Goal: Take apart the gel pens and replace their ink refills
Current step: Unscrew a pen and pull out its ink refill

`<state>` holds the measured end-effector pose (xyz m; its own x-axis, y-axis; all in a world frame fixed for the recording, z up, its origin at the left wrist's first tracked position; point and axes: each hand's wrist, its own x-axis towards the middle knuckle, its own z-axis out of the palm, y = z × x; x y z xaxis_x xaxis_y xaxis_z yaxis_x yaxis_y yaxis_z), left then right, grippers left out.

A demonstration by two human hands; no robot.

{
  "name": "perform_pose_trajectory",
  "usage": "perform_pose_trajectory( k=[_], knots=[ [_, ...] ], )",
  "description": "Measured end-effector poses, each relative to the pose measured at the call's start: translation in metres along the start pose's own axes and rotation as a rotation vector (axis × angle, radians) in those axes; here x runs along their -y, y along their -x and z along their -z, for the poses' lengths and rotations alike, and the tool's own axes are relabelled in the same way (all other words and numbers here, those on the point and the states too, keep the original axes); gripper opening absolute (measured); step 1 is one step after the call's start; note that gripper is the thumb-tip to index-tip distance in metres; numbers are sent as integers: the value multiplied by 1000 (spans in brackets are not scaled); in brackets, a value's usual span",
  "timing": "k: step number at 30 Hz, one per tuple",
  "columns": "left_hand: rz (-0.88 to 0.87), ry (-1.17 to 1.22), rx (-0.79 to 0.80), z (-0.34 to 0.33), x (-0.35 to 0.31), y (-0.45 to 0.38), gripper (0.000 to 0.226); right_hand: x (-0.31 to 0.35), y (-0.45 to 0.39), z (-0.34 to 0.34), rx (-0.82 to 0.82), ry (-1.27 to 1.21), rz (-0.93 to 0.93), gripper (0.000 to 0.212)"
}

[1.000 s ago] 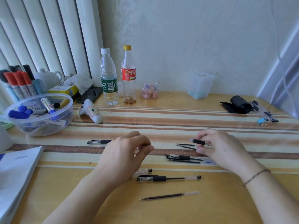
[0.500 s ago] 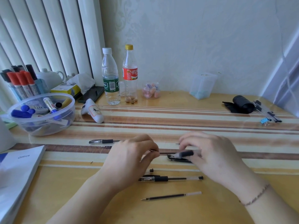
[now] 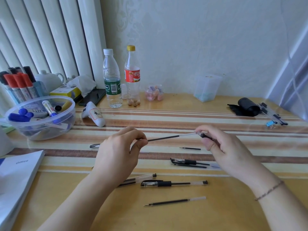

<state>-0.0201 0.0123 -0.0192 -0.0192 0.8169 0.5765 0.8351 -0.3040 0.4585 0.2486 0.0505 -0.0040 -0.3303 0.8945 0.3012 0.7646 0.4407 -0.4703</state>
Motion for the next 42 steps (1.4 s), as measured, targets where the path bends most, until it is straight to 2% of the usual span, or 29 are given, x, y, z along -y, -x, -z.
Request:
perform_pose_trajectory(
  k=[2,7,20,27,34,37,39,42],
  knots=[
    [-2,-3,4,0,1,0,7,1,0,-1,0,-15,40,26],
    [-2,-4,13,0,1,0,6,0,1,-4,-25,-35,111,23],
    [-22,-33,41,-1,2,0,6,-3,0,-4,-53,-64,92,22],
    [-37,-69,41,-2,4,0,6,-1,1,-2,-23,-93,169,22],
    [-112,-120,63,-2,0,3,9,15,5,-1,0,198,216,25],
    [-122,-28,117,-10,-12,9,16,29,9,-14,61,103,220,30],
    [-134,11,136,-15,-19,13,19,35,11,-25,82,-16,200,25],
    [-114,54,102,-17,-20,14,15,38,14,-36,68,-52,211,18]
  ],
)
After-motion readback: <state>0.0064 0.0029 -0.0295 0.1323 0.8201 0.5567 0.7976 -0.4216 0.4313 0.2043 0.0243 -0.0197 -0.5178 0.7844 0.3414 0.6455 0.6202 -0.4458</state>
